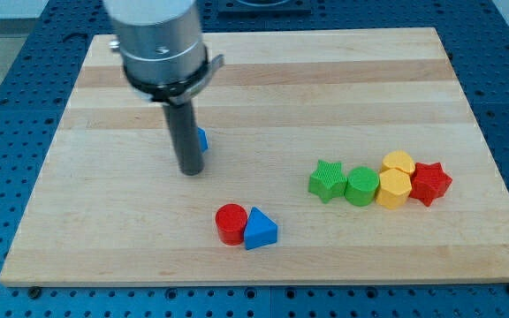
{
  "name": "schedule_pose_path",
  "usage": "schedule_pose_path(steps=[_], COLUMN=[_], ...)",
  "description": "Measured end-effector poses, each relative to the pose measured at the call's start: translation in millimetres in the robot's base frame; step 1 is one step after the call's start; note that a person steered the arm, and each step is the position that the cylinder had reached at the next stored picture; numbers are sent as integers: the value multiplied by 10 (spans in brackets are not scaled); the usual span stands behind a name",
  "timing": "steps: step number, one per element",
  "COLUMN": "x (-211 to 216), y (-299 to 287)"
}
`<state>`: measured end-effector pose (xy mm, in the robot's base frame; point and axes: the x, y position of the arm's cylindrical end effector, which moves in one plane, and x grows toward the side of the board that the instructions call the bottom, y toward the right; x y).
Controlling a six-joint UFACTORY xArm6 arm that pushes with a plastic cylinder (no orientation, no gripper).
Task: Slide the blue cube towards the top right
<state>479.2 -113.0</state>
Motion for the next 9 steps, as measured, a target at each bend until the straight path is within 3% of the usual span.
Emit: schedule_pose_path(steps=[1, 2, 3, 4, 5, 6, 7, 9], x=[-172, -737, -1286, -1391, -1127, -659, -572, -1313], y=[-236, -14, 702, 570, -175, -415, -84, 1446])
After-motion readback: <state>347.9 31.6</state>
